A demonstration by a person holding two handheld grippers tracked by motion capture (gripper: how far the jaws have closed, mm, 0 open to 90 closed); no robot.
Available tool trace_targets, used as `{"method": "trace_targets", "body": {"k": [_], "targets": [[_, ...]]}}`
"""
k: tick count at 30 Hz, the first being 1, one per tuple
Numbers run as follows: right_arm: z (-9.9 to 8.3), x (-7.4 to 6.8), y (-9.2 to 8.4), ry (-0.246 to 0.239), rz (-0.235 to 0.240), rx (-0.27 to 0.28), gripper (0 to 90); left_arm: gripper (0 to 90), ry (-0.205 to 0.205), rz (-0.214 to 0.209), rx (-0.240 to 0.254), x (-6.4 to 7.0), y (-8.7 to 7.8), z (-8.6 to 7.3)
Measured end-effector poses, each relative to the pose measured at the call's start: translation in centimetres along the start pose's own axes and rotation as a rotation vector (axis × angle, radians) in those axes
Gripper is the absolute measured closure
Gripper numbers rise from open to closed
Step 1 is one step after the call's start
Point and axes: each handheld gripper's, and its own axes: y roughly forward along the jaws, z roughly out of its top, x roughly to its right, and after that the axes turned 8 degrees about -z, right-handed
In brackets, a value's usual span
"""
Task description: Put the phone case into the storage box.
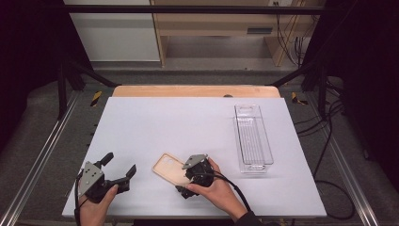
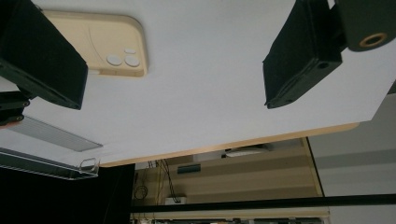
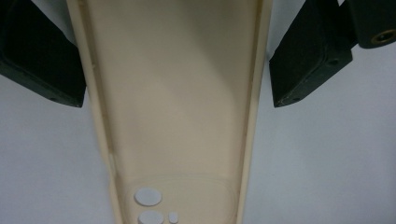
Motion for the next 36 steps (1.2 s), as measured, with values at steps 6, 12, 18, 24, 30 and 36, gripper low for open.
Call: {"method": "trace_targets", "body": {"k": [6,12,18,24,30,36], "targets": [[0.0,-0.3,0.1,-0.012,-0.02,0.0,5.8,6.2,-0.001,-0.004,0.0,0.1,0.1,0.0],[-0.1,-0.6,0.2,-0.023,-0.041,0.0,5.3,6.2,0.001,-0.008,-0.006,0.2,0.2,0.0],[-0.1,-0.6,0.1,-0.03,-0.041,0.004,8.9,6.2,-0.011,-0.02,-0.005,0.3,0.3,-0.1],[0.0,-0.6,-0.1,-0.021,-0.048,-0.002,11.7,6.3,-0.029,-0.028,-0.002,0.3,0.3,-0.2],[-0.1,-1.2,-0.3,-0.025,-0.095,0.015,12.4,6.3,-0.049,-0.031,-0.003,0.1,0.3,-0.3],[-0.4,-1.2,-0.8,-0.035,-0.172,0.059,12.7,6.2,-0.056,-0.038,-0.005,0.0,0.3,-0.3]]}}
